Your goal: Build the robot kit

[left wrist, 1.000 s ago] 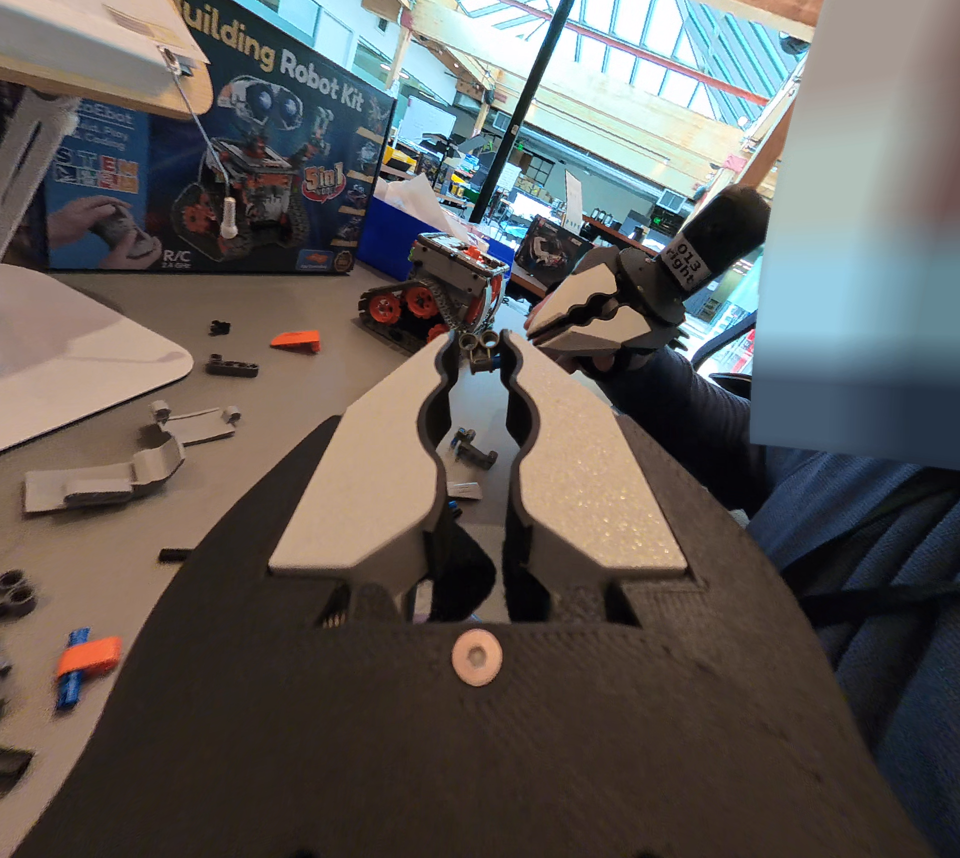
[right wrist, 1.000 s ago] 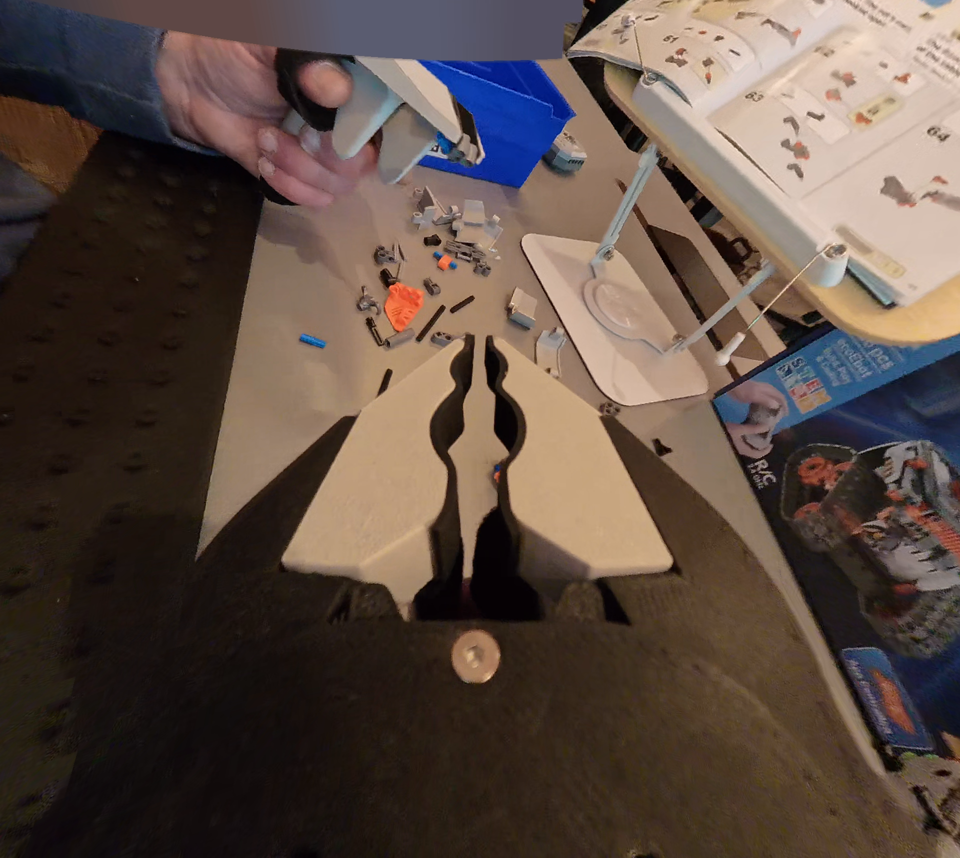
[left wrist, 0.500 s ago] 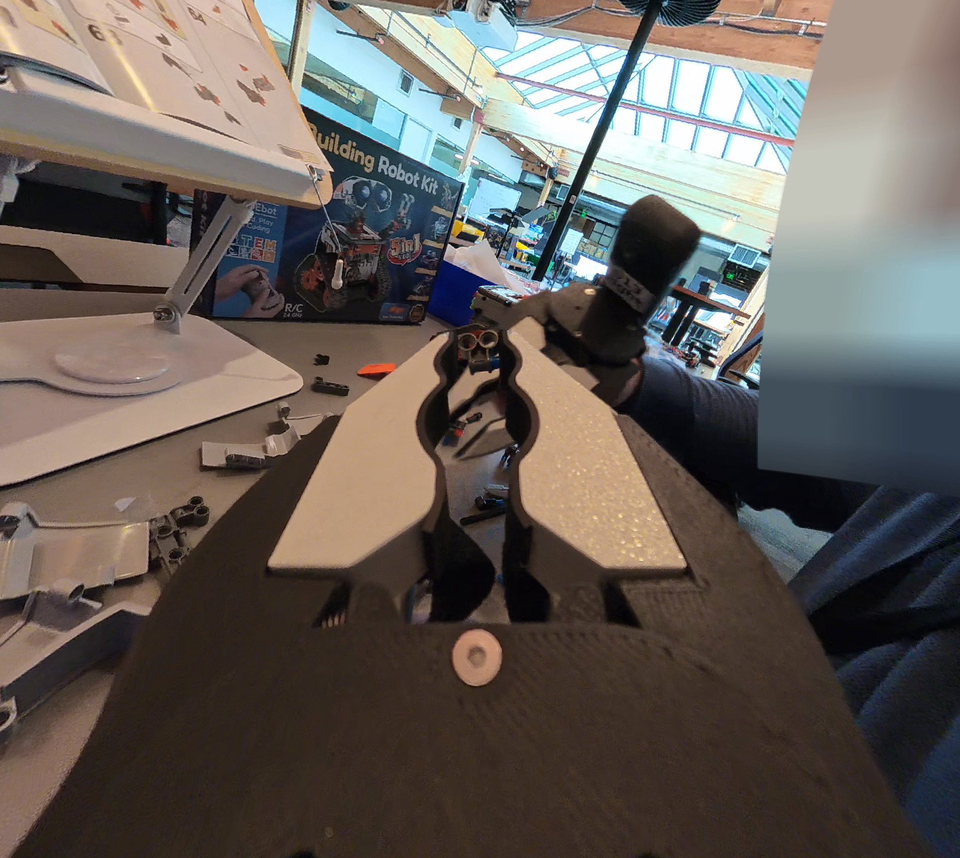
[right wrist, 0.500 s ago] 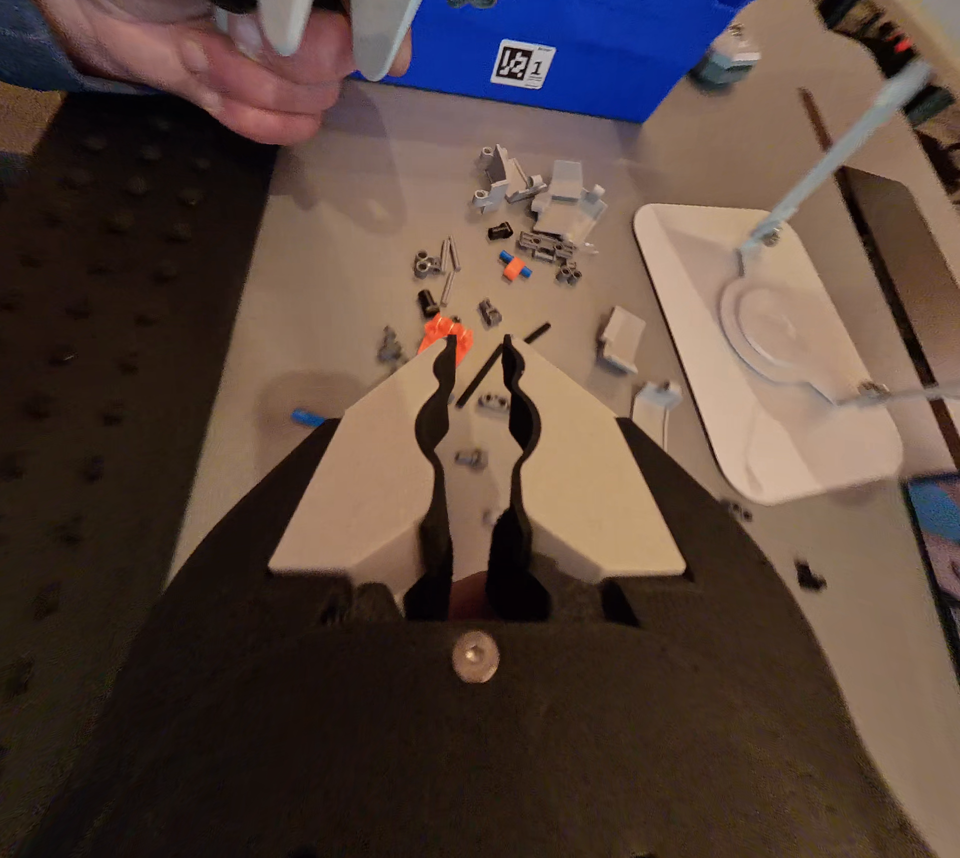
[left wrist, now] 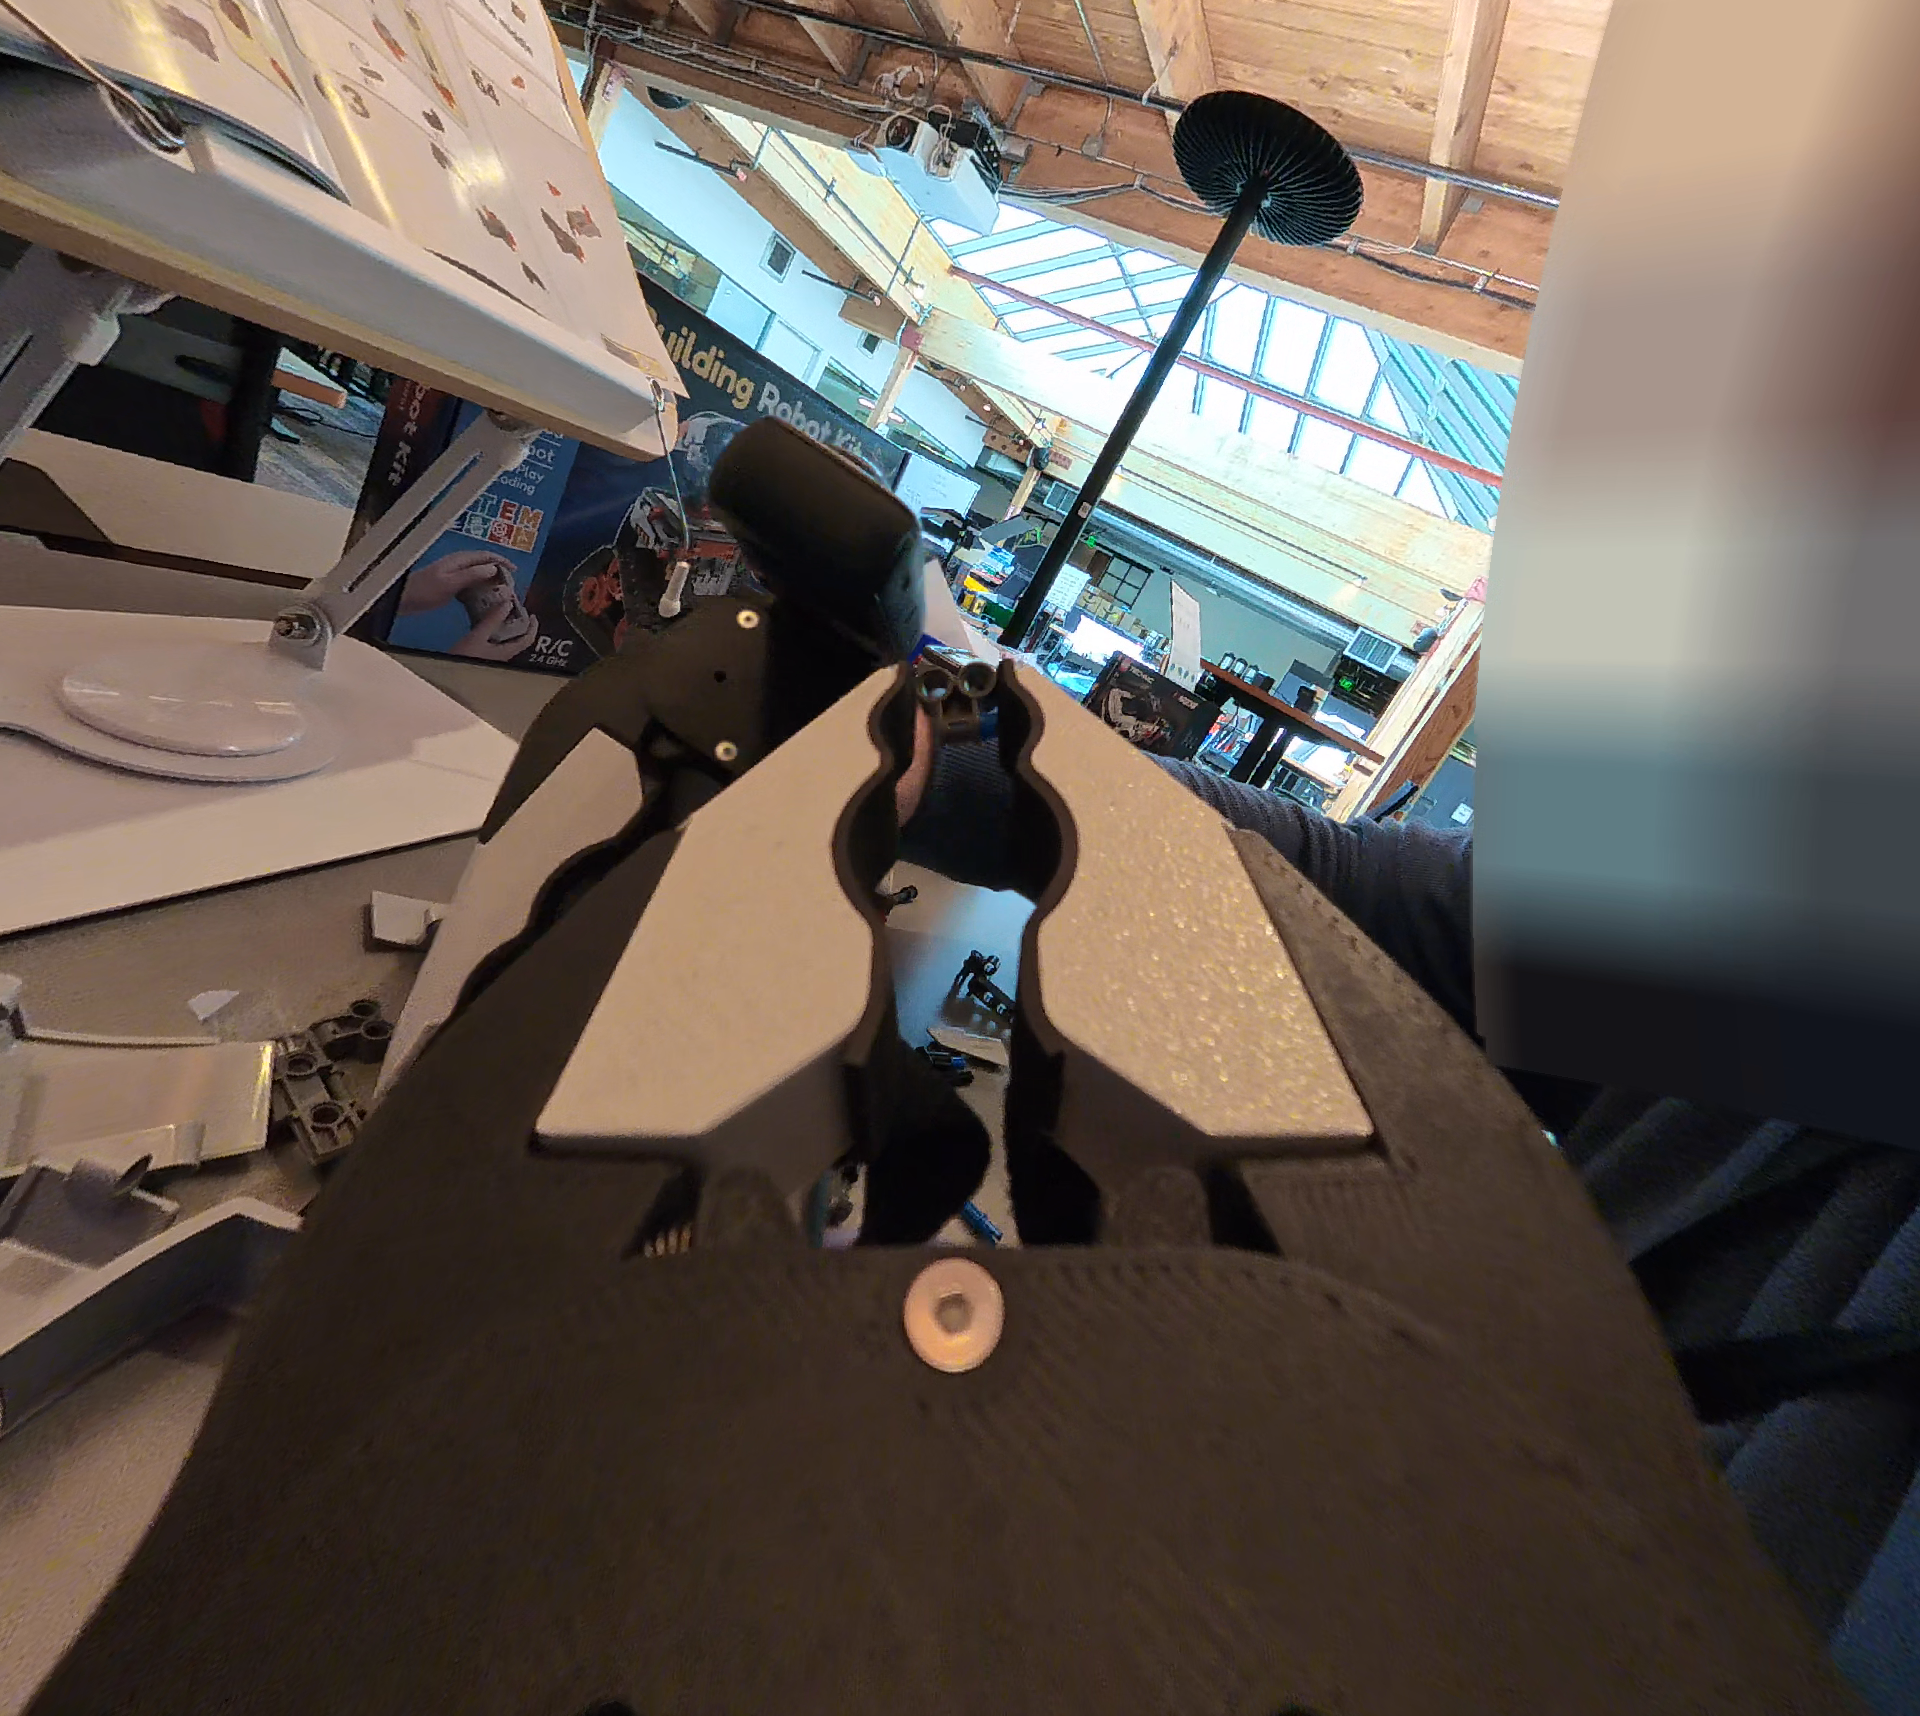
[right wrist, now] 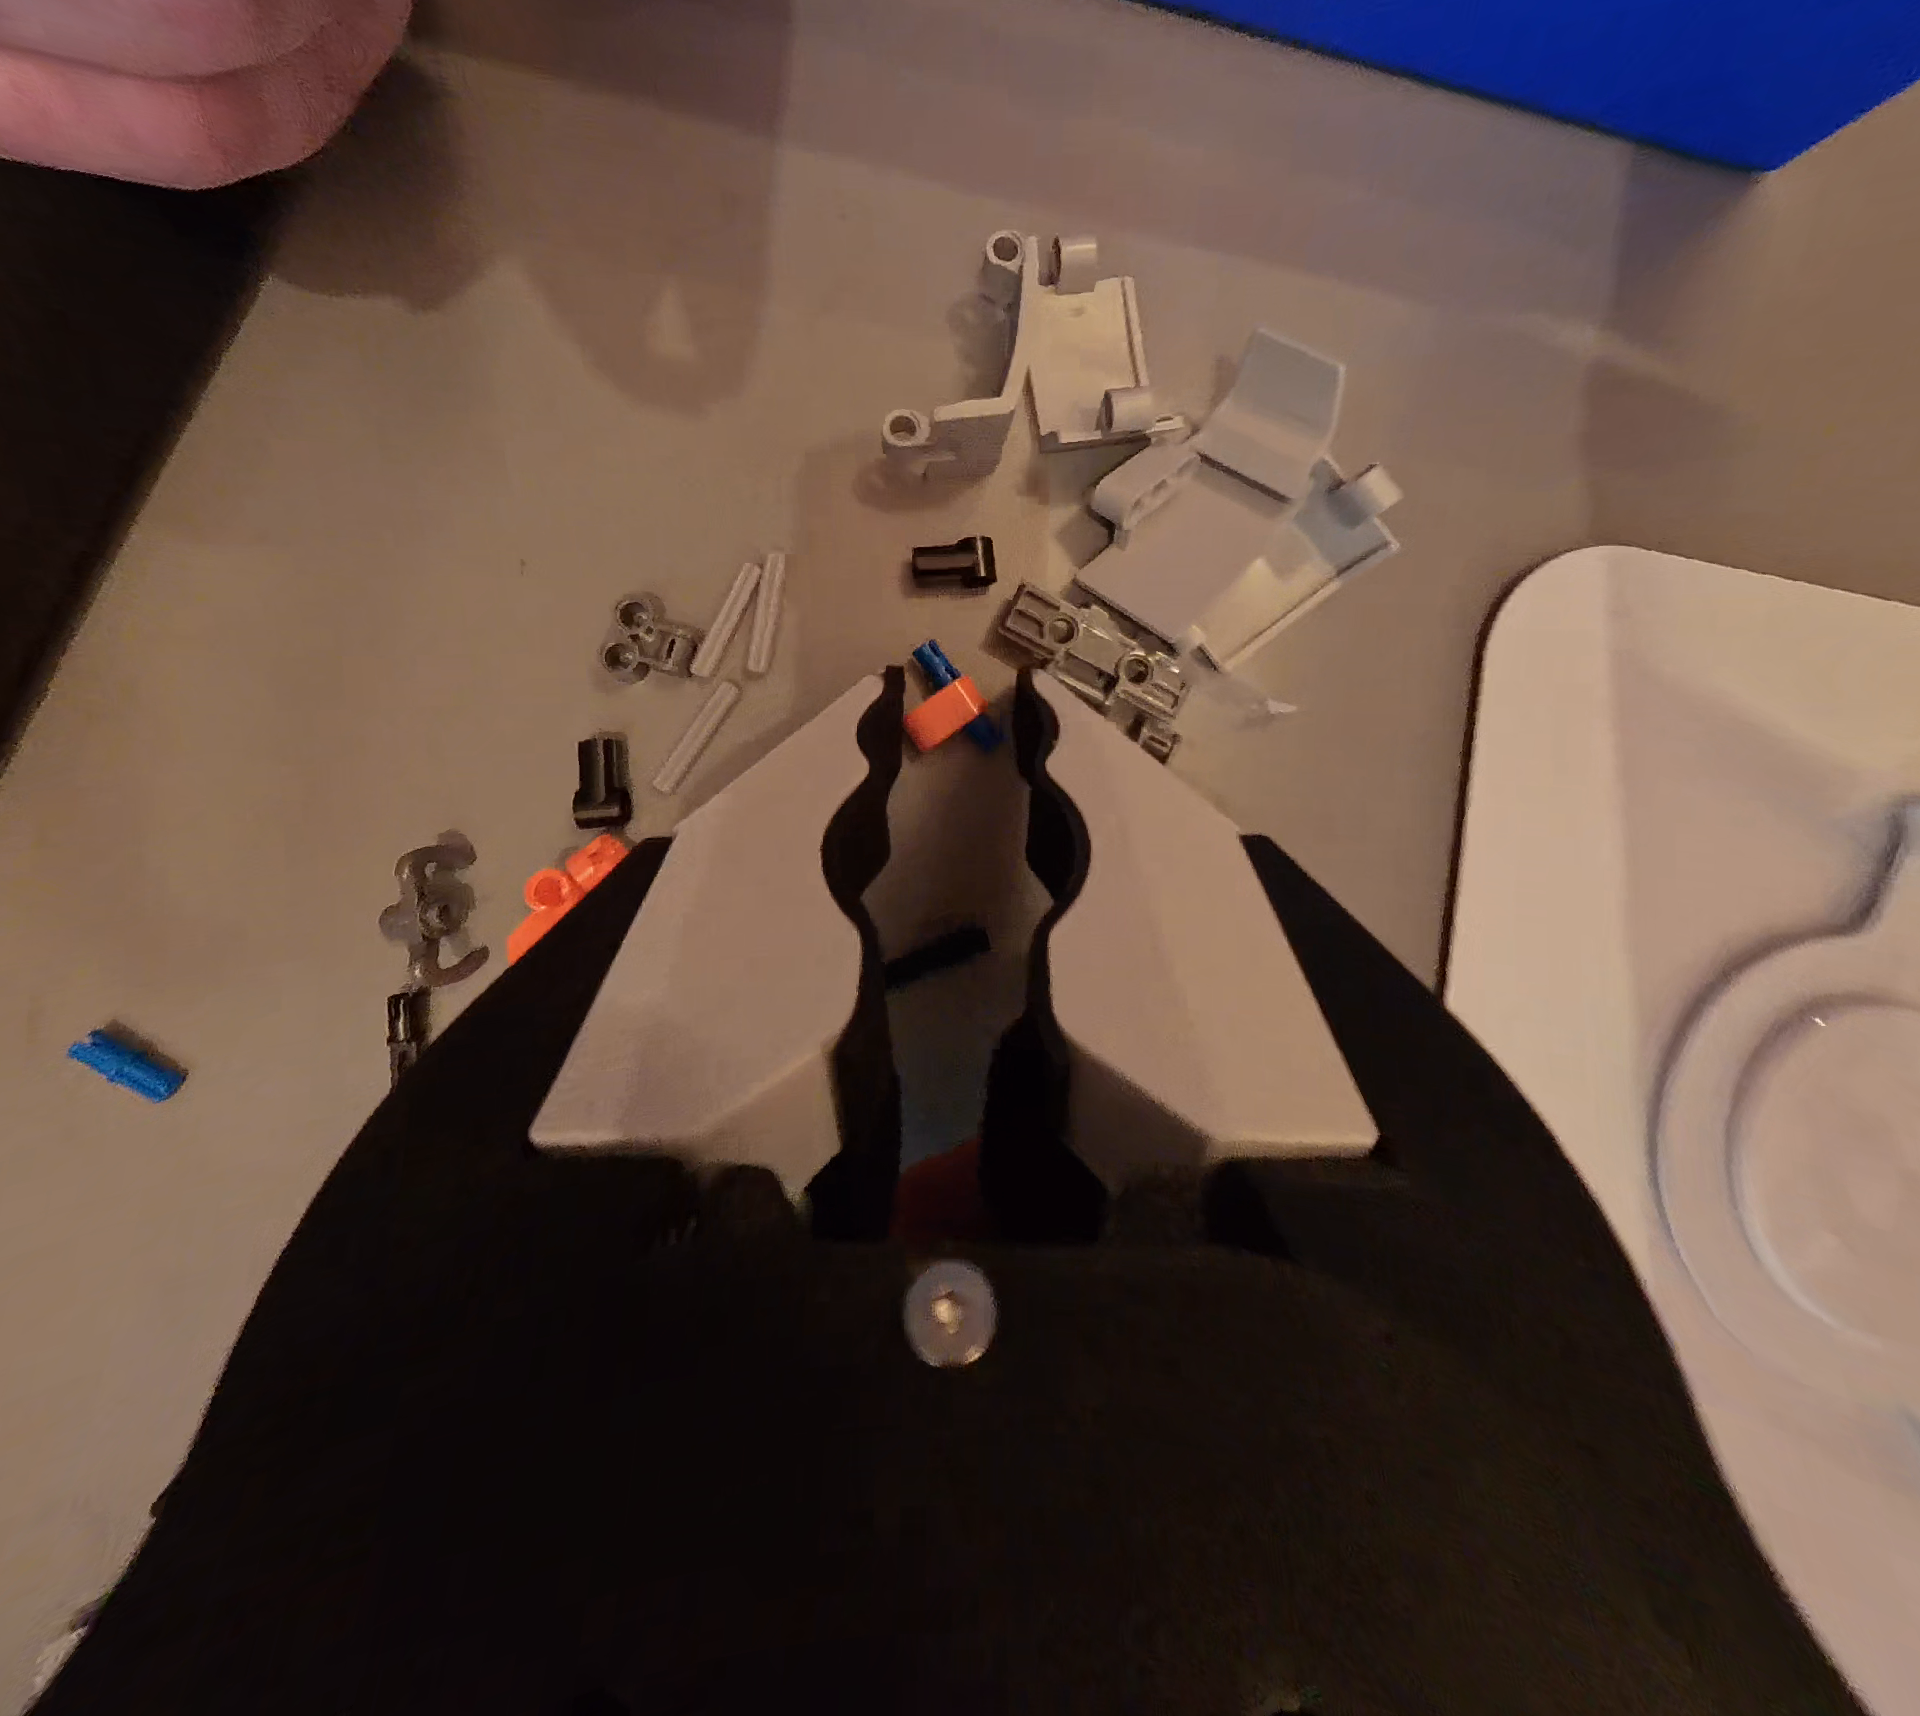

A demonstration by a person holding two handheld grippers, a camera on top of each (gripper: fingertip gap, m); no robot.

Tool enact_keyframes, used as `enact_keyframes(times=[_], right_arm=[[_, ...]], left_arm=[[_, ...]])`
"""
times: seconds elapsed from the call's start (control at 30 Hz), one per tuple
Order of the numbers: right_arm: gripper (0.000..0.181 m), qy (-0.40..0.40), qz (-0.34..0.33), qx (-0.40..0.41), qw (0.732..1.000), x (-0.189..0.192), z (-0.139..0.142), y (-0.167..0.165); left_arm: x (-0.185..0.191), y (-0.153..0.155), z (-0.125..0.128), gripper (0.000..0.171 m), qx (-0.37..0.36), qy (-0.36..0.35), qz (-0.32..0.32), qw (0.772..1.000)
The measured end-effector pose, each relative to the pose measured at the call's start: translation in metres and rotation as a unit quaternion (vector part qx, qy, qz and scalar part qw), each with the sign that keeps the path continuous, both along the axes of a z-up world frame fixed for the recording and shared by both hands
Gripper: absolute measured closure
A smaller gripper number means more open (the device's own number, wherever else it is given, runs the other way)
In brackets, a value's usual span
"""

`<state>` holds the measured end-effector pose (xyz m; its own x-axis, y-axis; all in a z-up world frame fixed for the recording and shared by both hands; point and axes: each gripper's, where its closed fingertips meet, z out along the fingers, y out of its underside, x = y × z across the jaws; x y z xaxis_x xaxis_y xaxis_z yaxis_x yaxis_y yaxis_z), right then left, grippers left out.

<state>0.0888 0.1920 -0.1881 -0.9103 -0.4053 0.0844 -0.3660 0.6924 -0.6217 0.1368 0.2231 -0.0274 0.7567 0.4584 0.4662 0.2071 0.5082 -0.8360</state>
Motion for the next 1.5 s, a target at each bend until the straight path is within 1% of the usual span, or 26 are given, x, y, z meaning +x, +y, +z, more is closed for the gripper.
enact_keyframes(times=[0.03,0.2,0.3,0.37,0.47,0.6,0.7,0.8,0.87,0.97,1.0,1.07,1.13,1.17,1.23,1.27,1.33,1.37,1.5], right_arm=[[0.169,-0.002,-0.002,0.004,1.0,-0.001,0.0,-0.001],[0.172,-0.019,-0.006,-0.001,1.0,0.002,0.001,0.001],[0.177,-0.024,-0.022,-0.029,0.999,0.004,0.011,0.005],[0.178,-0.027,-0.036,-0.056,0.997,0.009,0.025,0.012],[0.178,-0.026,-0.064,-0.113,0.991,0.017,0.055,0.024],[0.179,-0.038,-0.1,-0.191,0.976,0.031,0.096,0.048],[0.18,-0.045,-0.123,-0.224,0.966,0.04,0.112,0.069],[0.181,-0.045,-0.137,-0.237,0.961,0.047,0.117,0.085],[0.181,-0.055,-0.144,-0.239,0.959,0.052,0.117,0.093],[0.181,-0.044,-0.149,-0.211,0.965,0.058,0.101,0.106],[0.181,-0.041,-0.145,-0.192,0.97,0.062,0.09,0.112],[0.181,-0.041,-0.136,-0.125,0.982,0.072,0.059,0.125],[0.181,-0.025,-0.116,-0.051,0.992,0.08,0.032,0.139],[0.181,-0.022,-0.111,-0.027,0.993,0.083,0.023,0.143],[0.179,-0.047,-0.1,0.014,0.994,0.093,0.011,0.145],[0.177,-0.029,-0.106,0.02,0.994,0.089,0.005,0.143],[0.173,-0.021,-0.105,0.021,0.994,0.088,0.0,0.137],[0.164,-0.017,-0.112,0.018,0.993,0.086,0.0,0.136],[0.162,-0.028,-0.119,-0.004,0.993,0.085,0.01,0.143]], left_arm=[[0.0,0.0,0.0,0.158,0.001,0.0,-0.001,1.0],[-0.001,-0.001,0.0,0.158,0.004,-0.001,-0.004,1.0],[-0.003,0.0,0.0,0.158,0.004,-0.002,-0.006,1.0],[-0.003,0.0,0.0,0.158,0.004,-0.001,-0.005,1.0],[-0.001,0.003,0.003,0.158,0.021,0.0,-0.017,1.0],[-0.001,0.012,0.004,0.158,0.032,-0.007,-0.034,0.999],[0.001,0.026,0.001,0.159,0.006,-0.004,-0.042,0.999],[0.002,0.044,-0.006,0.158,-0.047,0.003,-0.052,0.997],[0.005,0.058,-0.015,0.158,-0.098,0.007,-0.066,0.993],[0.011,0.076,-0.033,0.158,-0.179,0.009,-0.092,0.98],[0.012,0.079,-0.04,0.158,-0.208,0.011,-0.091,0.974],[0.014,0.086,-0.052,0.158,-0.257,0.019,-0.096,0.961],[0.018,0.094,-0.061,0.158,-0.284,0.019,-0.112,0.952],[0.019,0.097,-0.066,0.158,-0.298,0.017,-0.119,0.947],[0.021,0.102,-0.071,0.159,-0.311,0.016,-0.131,0.941],[0.02,0.102,-0.072,0.158,-0.315,0.014,-0.131,0.94],[0.021,0.102,-0.075,0.158,-0.318,0.011,-0.136,0.938],[0.021,0.101,-0.074,0.159,-0.319,0.012,-0.135,0.938],[0.023,0.097,-0.078,0.159,-0.329,0.013,-0.138,0.934]])
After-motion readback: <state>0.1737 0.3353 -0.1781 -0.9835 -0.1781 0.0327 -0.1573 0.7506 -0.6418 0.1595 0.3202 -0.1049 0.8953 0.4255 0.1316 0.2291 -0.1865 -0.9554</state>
